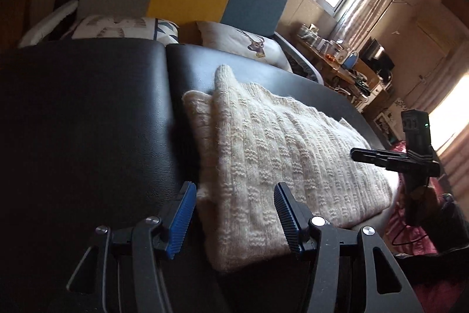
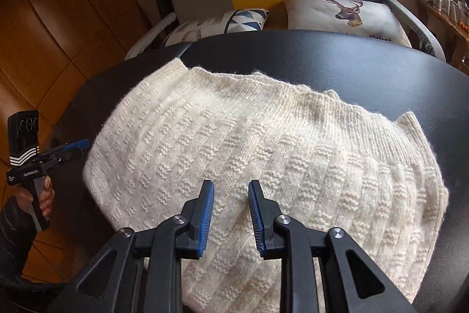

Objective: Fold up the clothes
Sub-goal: 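Grasp the sweater edge with the left gripper and lift it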

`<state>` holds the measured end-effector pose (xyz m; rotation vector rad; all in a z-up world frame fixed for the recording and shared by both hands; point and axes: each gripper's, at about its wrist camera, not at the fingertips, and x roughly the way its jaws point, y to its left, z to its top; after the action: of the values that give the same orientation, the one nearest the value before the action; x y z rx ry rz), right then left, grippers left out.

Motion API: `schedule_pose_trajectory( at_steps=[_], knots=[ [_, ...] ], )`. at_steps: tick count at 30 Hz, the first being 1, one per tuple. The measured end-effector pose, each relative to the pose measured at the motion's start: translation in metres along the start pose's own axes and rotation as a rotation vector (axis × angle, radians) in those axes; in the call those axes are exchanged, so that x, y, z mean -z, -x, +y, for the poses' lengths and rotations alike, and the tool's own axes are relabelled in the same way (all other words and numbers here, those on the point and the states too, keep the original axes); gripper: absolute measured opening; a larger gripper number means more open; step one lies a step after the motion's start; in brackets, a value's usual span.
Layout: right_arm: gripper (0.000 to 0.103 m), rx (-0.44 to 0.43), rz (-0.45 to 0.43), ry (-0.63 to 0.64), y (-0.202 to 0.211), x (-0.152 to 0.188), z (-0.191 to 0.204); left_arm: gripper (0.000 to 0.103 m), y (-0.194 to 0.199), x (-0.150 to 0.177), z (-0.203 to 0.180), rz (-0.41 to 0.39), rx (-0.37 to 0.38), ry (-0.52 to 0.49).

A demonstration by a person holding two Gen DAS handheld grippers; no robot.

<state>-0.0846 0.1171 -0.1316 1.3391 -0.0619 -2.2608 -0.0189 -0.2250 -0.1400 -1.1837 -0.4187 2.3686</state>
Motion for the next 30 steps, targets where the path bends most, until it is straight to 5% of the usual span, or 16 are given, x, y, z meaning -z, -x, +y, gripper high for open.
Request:
schedule_pose_trajectory(
  at_steps=[4, 14, 15, 18, 26, 30],
  knots=[
    [0.024, 0.043, 0.035, 0.017, -0.014, -0.001, 0.007, 0.054, -0.025, -0.008, 0.011, 0.051, 0.081, 0.042],
    [0.024, 0.074, 0.088, 0.012, -0.025, -0.003, 0.005, 0.046, -0.030, -0.012, -0.001, 0.081, 0.139, -0.014],
    [0.024, 0.079, 0.093, 0.017, -0.026, -0.003, 0.005, 0.042, -0.032, -0.010, -0.001, 0.091, 0.136, -0.012],
    [0.023, 0.089, 0.115, 0.035, -0.029, -0.003, 0.004, 0.008, -0.036, -0.003, -0.002, 0.121, 0.128, -0.001],
    [0.022, 0.114, 0.164, 0.080, -0.036, -0.004, -0.001, 0.006, -0.012, 0.064, -0.014, 0.133, 0.169, 0.128],
    [0.022, 0.135, 0.179, 0.089, -0.039, -0.006, 0.003, 0.008, -0.004, 0.068, -0.018, 0.108, 0.191, 0.164]
  ],
)
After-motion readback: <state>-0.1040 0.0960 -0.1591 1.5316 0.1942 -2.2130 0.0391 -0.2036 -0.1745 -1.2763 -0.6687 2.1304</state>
